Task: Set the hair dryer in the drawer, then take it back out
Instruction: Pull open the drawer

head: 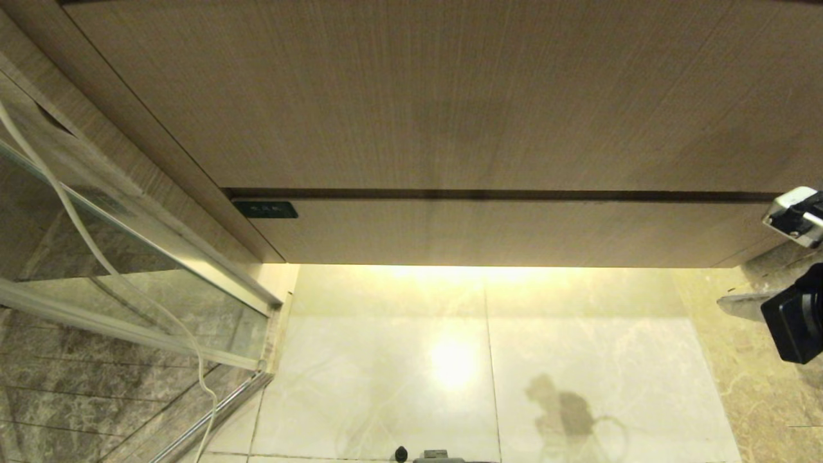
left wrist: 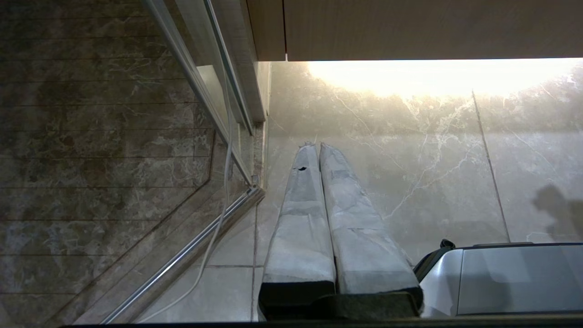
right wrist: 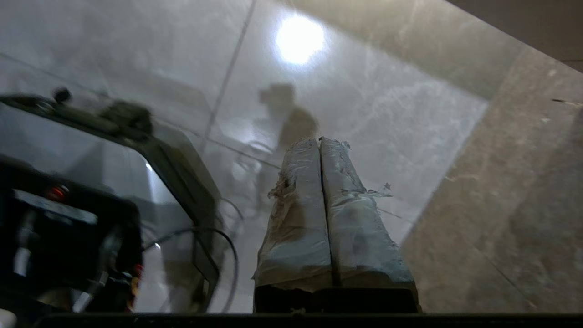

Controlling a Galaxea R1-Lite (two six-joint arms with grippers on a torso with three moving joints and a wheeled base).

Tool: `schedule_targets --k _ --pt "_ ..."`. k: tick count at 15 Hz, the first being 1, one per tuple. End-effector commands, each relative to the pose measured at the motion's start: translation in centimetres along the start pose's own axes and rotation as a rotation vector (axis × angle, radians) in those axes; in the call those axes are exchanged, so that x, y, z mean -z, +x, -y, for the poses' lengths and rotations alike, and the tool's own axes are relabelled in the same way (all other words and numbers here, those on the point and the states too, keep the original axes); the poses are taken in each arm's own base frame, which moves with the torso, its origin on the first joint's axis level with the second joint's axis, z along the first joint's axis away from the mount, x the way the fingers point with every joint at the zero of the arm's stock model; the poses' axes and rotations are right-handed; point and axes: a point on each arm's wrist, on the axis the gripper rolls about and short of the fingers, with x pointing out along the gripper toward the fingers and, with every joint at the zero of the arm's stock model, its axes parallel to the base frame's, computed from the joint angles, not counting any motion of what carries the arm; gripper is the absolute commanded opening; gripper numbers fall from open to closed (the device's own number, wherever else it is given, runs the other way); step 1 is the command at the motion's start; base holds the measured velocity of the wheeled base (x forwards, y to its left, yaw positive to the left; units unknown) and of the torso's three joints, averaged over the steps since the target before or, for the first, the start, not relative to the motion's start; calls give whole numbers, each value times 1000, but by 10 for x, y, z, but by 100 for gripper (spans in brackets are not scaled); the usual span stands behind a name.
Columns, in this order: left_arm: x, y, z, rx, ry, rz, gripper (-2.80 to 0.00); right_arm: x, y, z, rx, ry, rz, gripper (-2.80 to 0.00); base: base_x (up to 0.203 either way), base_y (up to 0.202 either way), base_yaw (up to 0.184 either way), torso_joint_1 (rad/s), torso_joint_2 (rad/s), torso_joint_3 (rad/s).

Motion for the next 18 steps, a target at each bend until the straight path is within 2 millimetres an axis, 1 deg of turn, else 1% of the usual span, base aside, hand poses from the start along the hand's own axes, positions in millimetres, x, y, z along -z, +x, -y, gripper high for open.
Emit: schedule_targets --k 1,3,4,6,8,9,11,13,14,17,18 --pt "1 0 0 0 0 -2 -280 15 2 -2 53 -126 -70 -280 0 0 0 0 0 0" --pt "0 0 0 0 0 0 -280 27 -12 -6 106 -245 -80 -280 0 0 0 0 0 0" --pt "0 0 0 0 0 0 -280 30 -17 -7 115 -308 -81 -280 0 0 0 0 0 0" --pt "0 0 0 0 0 -1 -280 29 -20 -7 126 -405 -56 -280 0 0 0 0 0 0" --pt "0 0 0 0 0 -1 -280 31 -20 -7 140 -419 -10 -280 0 0 0 0 0 0" --pt "0 0 0 0 0 -1 -280 30 -20 -8 118 -421 11 -280 0 0 0 0 0 0" --pt "0 0 0 0 0 -2 -280 29 -17 -10 40 -434 53 -280 0 0 0 0 0 0" --pt "0 0 0 0 0 0 -280 28 -9 -10 27 -494 77 -280 0 0 0 0 0 0" --pt "1 0 0 0 0 -2 -280 29 -5 -10 5 -498 78 -280 0 0 0 0 0 0" --pt "1 0 0 0 0 -2 -280 31 4 -14 -147 -493 132 -280 0 0 0 0 0 0" --pt "1 0 0 0 0 -2 -280 29 5 -13 -147 -496 161 -280 0 0 0 0 0 0"
